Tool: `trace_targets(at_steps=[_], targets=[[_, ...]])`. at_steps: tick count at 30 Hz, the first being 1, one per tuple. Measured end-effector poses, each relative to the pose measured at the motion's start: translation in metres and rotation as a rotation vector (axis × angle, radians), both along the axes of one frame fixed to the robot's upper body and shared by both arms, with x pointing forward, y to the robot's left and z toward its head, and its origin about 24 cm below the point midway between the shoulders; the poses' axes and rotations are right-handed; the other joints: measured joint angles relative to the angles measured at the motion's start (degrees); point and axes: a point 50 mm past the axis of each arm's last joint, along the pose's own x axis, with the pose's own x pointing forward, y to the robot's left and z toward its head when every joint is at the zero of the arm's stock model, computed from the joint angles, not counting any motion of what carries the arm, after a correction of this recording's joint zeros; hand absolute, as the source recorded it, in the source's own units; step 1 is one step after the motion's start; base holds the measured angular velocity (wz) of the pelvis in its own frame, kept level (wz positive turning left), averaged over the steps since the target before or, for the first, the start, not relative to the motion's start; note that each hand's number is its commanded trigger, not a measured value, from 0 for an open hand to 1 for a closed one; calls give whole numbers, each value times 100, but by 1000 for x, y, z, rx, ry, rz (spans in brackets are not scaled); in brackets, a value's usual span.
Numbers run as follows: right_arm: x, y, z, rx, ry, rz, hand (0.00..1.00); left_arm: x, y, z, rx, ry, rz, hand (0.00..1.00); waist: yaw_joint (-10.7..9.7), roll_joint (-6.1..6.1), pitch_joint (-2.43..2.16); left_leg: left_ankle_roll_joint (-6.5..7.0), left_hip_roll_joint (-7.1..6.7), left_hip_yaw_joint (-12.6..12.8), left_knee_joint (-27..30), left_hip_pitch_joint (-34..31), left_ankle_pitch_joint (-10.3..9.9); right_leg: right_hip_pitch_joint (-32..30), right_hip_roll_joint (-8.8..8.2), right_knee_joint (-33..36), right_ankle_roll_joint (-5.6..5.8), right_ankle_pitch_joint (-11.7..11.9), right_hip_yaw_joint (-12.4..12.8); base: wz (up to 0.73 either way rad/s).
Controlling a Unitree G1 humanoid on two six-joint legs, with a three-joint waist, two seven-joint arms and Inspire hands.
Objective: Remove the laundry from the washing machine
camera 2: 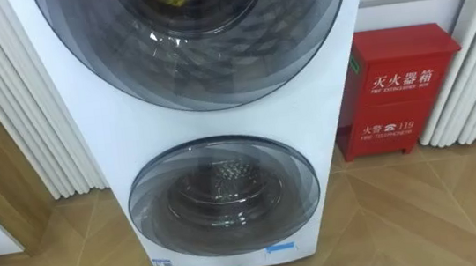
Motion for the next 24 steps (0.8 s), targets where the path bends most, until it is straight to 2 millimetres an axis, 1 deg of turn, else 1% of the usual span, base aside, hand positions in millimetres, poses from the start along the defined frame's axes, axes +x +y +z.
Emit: trace_targets(at_steps=[12,19,22,24], targets=[[0,0,0,6,-1,-1,0,0,0,0,-3,-2,0,0,-1,2,0,0,1,7,0,-4,0,14,0,2,0,0,2,0],[2,0,0,21,-11,-3,0,2,-1,0,-35,-10,-31,0,-32,38,1,0,0,-3,2,-24,0,33,0,1,0,0,-3,0],[9,0,1,32,-35,-9,0,2,0,0,-48,-18,-36,0,-16,45,-8,1,-2,-19,16,-54,1,5,-5,2,0,0,-23,0],[24,-1,4,33,-89,-26,0,3,0,0,-55,-24,-42,0,-14,46,-8,2,-5,-19,17,-43,2,9,-8,4,0,0,-17,0]])
